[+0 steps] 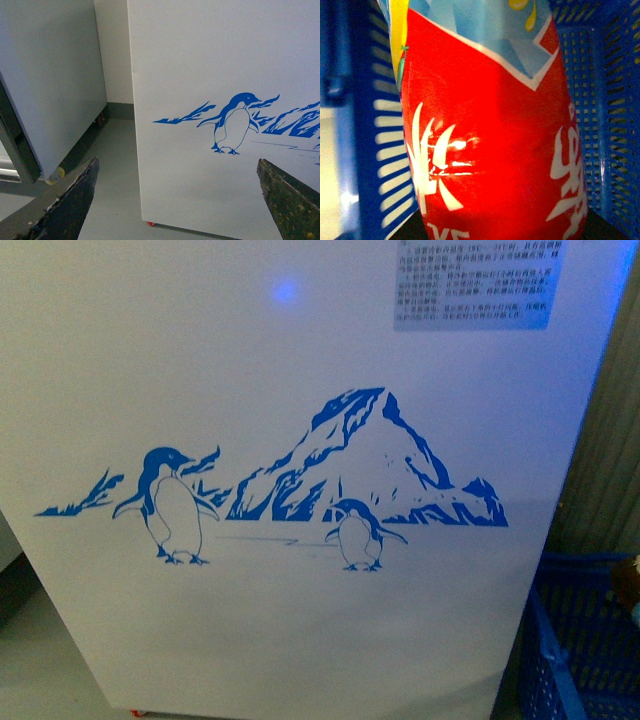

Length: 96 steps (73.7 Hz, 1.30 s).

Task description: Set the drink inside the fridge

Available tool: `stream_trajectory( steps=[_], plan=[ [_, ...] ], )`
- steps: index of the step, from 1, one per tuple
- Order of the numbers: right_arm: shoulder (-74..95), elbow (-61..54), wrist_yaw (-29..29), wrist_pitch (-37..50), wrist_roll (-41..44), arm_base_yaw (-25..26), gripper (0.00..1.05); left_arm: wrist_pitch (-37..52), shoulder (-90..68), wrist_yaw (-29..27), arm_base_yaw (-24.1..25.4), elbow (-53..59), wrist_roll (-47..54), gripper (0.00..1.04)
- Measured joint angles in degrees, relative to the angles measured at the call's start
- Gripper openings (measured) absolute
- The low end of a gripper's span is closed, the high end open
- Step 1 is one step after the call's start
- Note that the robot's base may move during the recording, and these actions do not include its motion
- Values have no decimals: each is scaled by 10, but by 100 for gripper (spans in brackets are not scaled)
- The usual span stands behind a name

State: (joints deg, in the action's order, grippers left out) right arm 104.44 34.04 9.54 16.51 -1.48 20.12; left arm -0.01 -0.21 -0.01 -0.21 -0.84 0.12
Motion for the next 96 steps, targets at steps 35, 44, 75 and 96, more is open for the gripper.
stream_trajectory(
  steps=[35,44,75,96],
  plan=[
    [-596,3,34,-193,-28,28,36,0,0,0,0,0,0,97],
    [-669,3,47,-221,-58,19,36,0,0,0,0,0,0,97],
    [-796,3,33,-243,-137,-9,35,0,0,0,0,0,0,97],
    [-814,0,-43,-198,-118,-137,35,0,0,0,0,0,0,97]
  ],
)
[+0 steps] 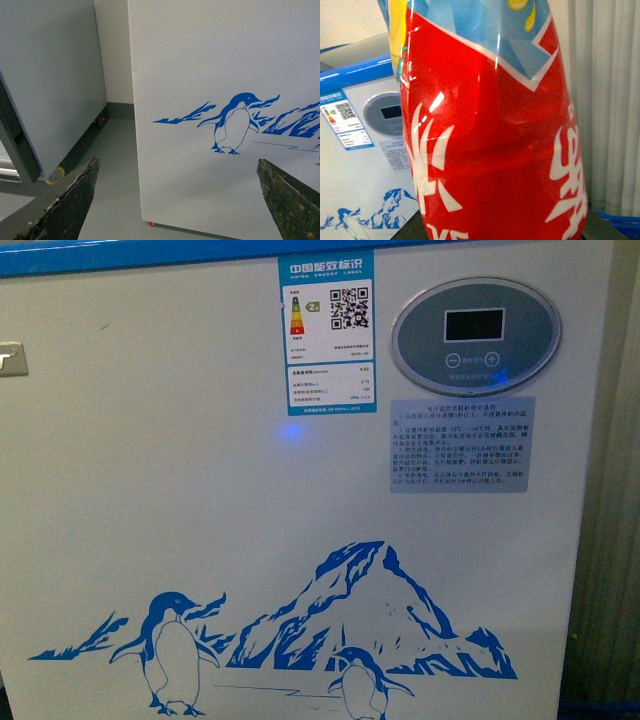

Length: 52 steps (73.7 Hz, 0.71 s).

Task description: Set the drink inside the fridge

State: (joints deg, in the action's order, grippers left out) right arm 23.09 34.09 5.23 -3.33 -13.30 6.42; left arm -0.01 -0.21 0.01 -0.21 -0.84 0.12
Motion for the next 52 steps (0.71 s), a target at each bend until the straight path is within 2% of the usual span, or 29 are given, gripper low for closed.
stream_trajectory(
  steps=[29,52],
  plan=[
    [0,-9,-93,32,53,-101,35,0,0,0,0,0,0,97],
    [-2,-12,-100,32,67,-108,35,0,0,0,0,0,0,97]
  ],
)
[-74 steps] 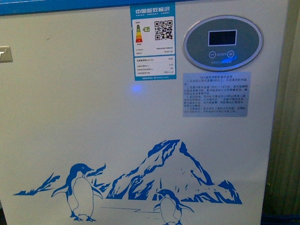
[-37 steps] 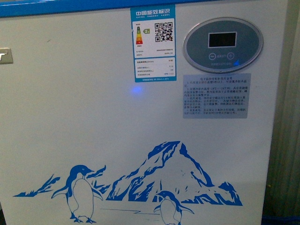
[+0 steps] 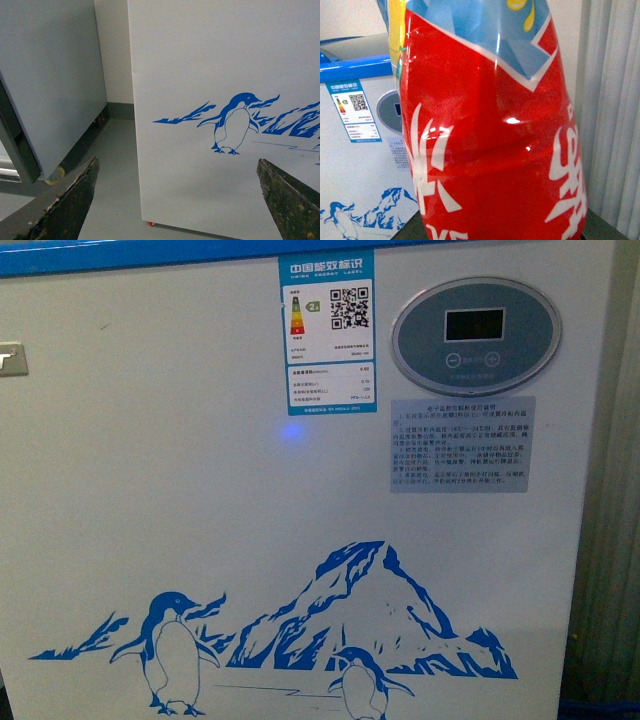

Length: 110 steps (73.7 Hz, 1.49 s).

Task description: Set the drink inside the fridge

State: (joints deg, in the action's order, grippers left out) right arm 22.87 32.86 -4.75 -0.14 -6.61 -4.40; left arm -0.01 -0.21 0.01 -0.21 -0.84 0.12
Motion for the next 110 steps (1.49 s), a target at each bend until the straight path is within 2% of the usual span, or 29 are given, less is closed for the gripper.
stream_trajectory(
  steps=[110],
  plan=[
    [-1,-6,-1,0,0,0,35,-13,-7,-1,0,-4,-9,97]
  ],
)
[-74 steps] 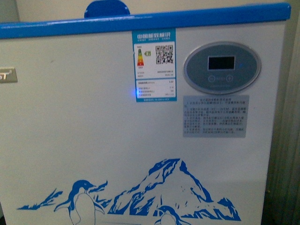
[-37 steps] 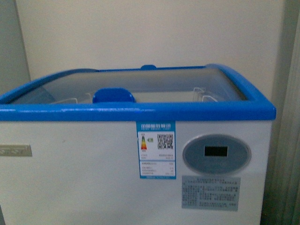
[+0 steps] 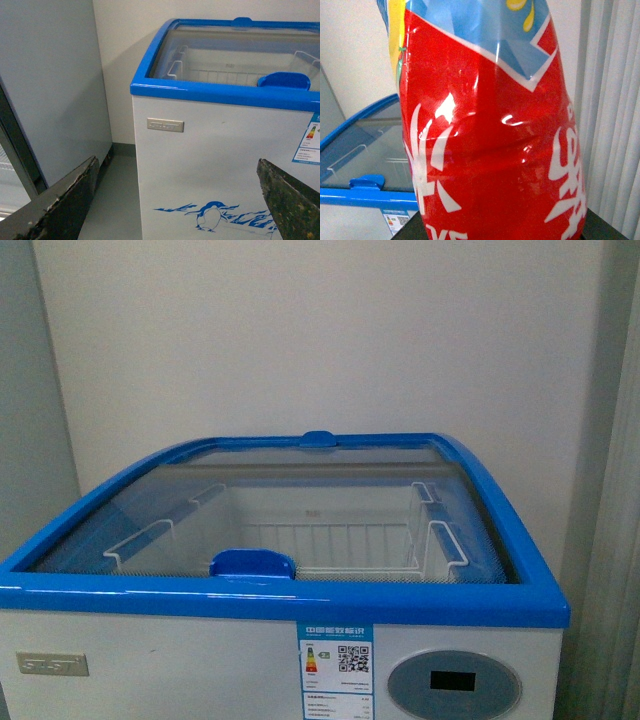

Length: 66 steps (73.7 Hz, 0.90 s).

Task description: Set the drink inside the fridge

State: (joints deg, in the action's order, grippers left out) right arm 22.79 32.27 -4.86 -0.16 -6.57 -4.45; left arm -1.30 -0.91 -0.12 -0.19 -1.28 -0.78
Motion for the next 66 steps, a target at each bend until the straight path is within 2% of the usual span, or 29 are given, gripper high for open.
stream_trajectory(
  steps=[4,8,15,23,31,36,48,56,66],
  plan=[
    [0,0,0,0,0,0,35,-27,-44,10,5,-17,-37,97],
    [0,0,-1,0,0,0,35,13,-118,30,15,-28,-57,97],
    [0,0,0,0,0,0,35,156,-273,76,25,-57,-65,97],
    [0,0,0,0,1,0,35,339,-467,139,7,-135,-21,97],
    [0,0,0,0,1,0,35,425,-619,210,-25,-231,60,97],
    [0,0,0,0,1,0,35,412,-716,259,-50,-312,137,97],
    [0,0,0,0,1,0,35,316,-843,319,-92,-457,292,97],
    [0,0,0,0,1,0,35,237,-888,342,-114,-531,395,97],
    [0,0,0,0,1,0,35,176,-936,345,-125,-590,489,97]
  ],
)
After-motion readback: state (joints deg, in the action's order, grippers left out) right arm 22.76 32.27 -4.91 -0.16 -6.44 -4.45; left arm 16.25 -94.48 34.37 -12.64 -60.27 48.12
